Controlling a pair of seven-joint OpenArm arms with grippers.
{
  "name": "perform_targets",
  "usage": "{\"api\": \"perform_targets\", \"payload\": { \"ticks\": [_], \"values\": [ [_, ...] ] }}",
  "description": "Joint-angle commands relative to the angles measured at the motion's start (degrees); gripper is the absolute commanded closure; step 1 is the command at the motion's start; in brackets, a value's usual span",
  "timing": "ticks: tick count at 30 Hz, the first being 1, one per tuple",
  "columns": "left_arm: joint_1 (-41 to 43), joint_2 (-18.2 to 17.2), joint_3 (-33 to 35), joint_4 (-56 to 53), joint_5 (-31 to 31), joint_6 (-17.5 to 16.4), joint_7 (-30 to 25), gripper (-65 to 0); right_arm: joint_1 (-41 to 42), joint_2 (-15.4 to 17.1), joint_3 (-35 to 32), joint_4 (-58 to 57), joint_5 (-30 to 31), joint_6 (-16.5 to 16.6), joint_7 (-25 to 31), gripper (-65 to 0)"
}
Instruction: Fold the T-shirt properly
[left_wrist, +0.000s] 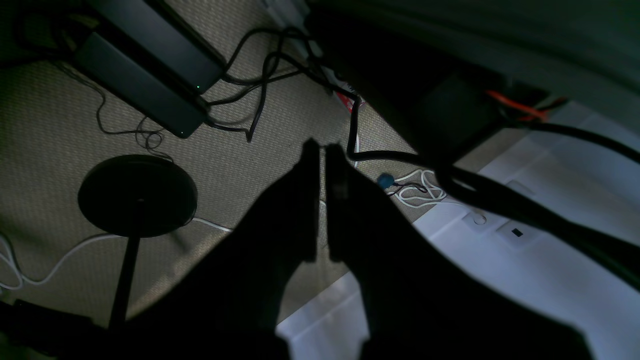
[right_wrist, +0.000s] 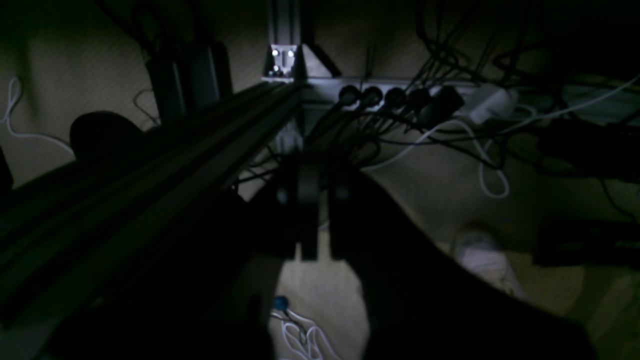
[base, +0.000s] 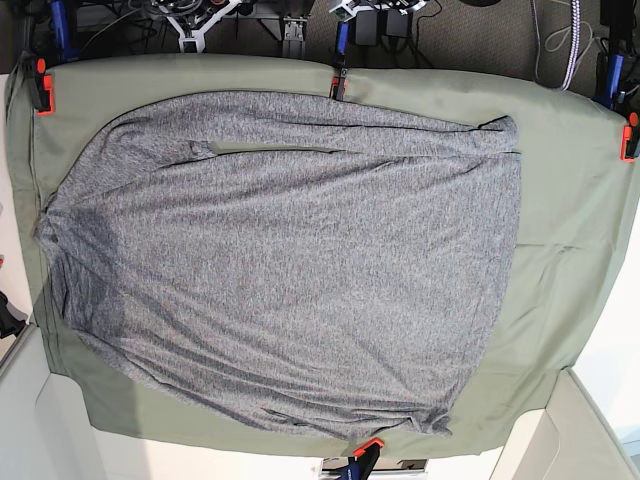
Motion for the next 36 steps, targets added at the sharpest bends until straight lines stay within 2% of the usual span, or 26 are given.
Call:
{"api": "perform_targets", "payload": {
  "ticks": [1, 26, 31, 34, 36],
  "values": [
    [-0.2, 0.1, 0.0, 0.3, 0.0, -0.6, -0.4, -2.0, 0.0, 0.2, 0.1, 0.3, 0.1, 0.2, 0.7, -2.6],
    [-0.2, 0.1, 0.0, 0.3, 0.1, -0.6, -0.3, -2.0, -0.2, 0.2, 0.1, 0.3, -1.8, 0.2, 0.6, -2.6],
    [0.7, 0.1, 0.0, 0.3, 0.1, -0.7, -0.3, -2.0, -1.0, 0.2, 0.1, 0.3, -6.1, 0.2, 0.6, -2.5],
    [1.8, 0.1, 0.0, 0.6, 0.1, -0.7, 0.8, -2.0, -2.9, 0.6, 0.1, 0.7, -6.4, 0.4, 0.6, -2.6],
    [3.1, -0.3, 0.0, 1.9, 0.0, -2.2, 1.7, -2.0, -4.5, 1.2, 0.1, 1.8, -6.4, 1.6, 0.6, -2.6]
  ]
}}
